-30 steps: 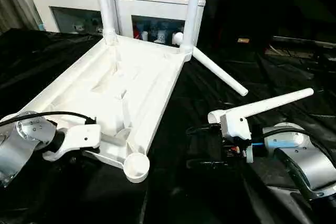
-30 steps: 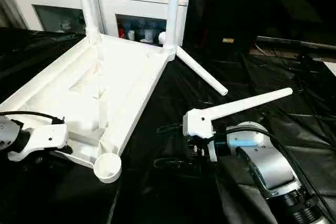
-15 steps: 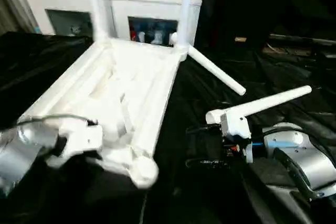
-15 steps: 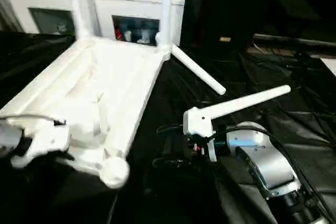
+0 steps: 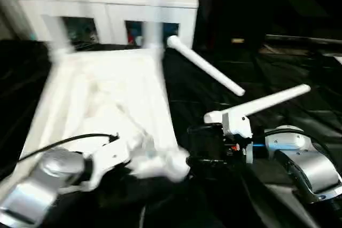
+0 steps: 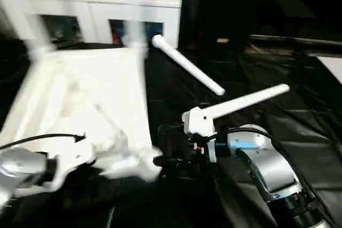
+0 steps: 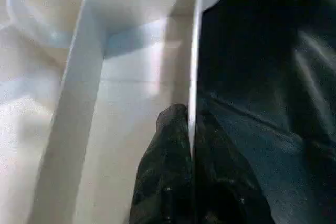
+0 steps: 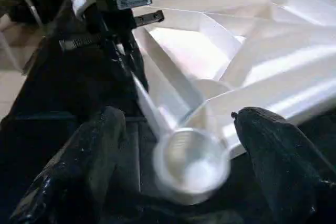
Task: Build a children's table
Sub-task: Rotate table base
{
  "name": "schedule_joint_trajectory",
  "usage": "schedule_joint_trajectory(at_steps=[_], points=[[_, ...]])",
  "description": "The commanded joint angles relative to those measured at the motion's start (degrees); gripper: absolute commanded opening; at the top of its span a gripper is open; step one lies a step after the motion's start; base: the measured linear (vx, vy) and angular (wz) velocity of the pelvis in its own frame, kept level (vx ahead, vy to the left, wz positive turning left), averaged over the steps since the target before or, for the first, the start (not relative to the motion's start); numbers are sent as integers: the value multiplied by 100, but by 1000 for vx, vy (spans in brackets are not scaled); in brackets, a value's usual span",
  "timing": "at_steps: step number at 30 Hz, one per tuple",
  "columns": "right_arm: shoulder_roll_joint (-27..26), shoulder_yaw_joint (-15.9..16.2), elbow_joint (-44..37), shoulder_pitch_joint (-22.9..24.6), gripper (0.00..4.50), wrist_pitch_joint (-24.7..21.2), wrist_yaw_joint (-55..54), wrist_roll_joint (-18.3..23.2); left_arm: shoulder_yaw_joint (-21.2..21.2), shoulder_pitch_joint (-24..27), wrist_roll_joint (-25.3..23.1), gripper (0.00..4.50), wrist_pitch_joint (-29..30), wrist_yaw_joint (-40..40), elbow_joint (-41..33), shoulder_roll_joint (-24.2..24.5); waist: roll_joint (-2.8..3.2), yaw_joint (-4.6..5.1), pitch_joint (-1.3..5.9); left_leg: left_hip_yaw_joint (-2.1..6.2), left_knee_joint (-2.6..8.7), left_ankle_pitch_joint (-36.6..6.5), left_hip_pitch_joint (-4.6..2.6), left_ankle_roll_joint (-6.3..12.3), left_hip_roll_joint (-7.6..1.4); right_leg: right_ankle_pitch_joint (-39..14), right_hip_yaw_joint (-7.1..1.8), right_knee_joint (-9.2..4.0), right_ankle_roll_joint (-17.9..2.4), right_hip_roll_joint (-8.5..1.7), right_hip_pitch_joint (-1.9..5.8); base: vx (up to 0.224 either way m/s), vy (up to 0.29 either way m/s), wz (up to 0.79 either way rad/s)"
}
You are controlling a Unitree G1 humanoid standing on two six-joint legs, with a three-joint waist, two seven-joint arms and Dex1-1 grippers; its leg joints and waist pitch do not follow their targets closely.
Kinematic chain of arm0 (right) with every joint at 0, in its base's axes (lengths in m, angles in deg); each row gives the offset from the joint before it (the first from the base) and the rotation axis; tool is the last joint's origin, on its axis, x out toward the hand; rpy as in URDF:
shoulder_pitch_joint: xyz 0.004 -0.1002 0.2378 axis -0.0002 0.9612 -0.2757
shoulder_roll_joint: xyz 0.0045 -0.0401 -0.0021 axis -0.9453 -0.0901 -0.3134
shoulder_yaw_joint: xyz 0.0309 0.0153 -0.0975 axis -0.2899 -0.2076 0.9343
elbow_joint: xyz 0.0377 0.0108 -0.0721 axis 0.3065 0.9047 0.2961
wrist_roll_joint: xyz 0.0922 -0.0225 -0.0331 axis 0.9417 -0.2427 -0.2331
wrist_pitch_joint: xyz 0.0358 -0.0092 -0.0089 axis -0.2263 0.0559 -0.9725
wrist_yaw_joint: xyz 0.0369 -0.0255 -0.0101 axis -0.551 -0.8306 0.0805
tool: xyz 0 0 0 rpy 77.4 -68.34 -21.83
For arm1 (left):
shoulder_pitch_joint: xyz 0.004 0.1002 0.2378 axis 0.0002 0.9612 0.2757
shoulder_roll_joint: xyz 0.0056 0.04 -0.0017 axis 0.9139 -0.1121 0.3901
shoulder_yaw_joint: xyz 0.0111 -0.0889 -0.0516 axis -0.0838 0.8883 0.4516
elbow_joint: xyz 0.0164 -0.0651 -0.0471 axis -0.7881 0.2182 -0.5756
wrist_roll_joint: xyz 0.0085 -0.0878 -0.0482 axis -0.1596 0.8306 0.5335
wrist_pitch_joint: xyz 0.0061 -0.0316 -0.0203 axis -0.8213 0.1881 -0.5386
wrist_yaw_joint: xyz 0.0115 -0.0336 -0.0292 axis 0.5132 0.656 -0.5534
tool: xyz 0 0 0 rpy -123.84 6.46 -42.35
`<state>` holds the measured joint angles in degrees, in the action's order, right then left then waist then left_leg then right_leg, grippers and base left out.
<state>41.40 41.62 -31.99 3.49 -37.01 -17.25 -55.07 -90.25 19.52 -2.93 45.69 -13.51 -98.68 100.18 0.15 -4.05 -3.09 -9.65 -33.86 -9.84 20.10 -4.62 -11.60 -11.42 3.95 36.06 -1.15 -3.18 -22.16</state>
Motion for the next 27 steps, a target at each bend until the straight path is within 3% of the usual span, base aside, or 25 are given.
schedule_joint_trajectory(at_steps=[1, 3, 4, 7, 12, 17, 18, 22, 23, 27], points=[[-1, -50, 43, -29, 375, 20, -66, -77, 118, -120, -226, 6, 60, 484, 164, -66, 59, -21, 275, 121, 401, -1871, 63, 57, -75, -3087, -221, -684, -310, -406, 225, 0, 0, 0], [-19, -49, 50, -21, 375, 31, -118, -88, 93, -238, -319, 6, 170, 720, 242, -235, 51, -3, 301, 102, 363, -1940, -17, 71, -68, -2974, -227, -707, -335, -385, 169, 0, 0, 0], [-26, -51, 51, -17, 375, 37, -145, -99, 62, -302, -396, 6, 60, 794, 324, -268, 58, 10, 307, 104, 365, -1888, -20, 95, -74, -2762, -237, -686, -437, -381, 175, 0, 0, 0], [-26, -59, 44, 4, 375, 43, -181, -116, -23, -399, -555, 6, -326, 821, 545, -222, 54, 23, 310, 97, 356, -1932, -27, 147, -67, -2660, -234, -684, -496, -368, 168, 0, 0, 0], [-23, -91, 78, 40, 375, 98, -329, -177, -159, -396, -602, 6, -1427, 526, 1000, 156, 66, -8, 317, 97, 375, -1981, -47, 149, -91, -2436, -252, -653, -603, -373, 157, 0, 0, 0], [-56, -154, 99, 34, 375, 124, -383, -146, 38, -592, -636, 6, -1612, 669, 1401, 256, 68, -46, 308, 86, 383, -2013, -62, 97, -99, -2458, -263, -645, -608, -383, 146, 0, 0, 0], [-60, -166, 106, 29, 375, 126, -379, -128, 83, -645, -646, 32, -1622, 723, 1465, 247, 72, -52, 310, 88, 386, -2006, -64, 84, -102, -2453, -263, -638, -605, -386, 148, 0, 0, 0], [-63, -212, 70, 50, 375, 137, -338, -16, 296, -688, -243, 74, -1554, 329, 1457, 423, 58, -62, 307, 104, 402, -1991, -33, 58, -99, -2521, -259, -626, -562, -408, 176, 0, 0, 0], [-77, -239, 100, 32, 375, 148, -340, 20, 398, -692, -106, 74, -1548, 279, 1412, 453, 22, -57, 305, 94, 391, -1998, -51, 68, -94, -2617, -258, -640, -546, -408, 159, 0, 0, 0], [-167, -346, 174, -60, 375, 120, -403, 136, 743, -693, 362, 100, -1432, 125, 1198, 457, 43, -62, 300, 81, 386, -1991, -74, 74, -109, -2544, -264, -637, -659, -398, 129, 0, 0, 0]])
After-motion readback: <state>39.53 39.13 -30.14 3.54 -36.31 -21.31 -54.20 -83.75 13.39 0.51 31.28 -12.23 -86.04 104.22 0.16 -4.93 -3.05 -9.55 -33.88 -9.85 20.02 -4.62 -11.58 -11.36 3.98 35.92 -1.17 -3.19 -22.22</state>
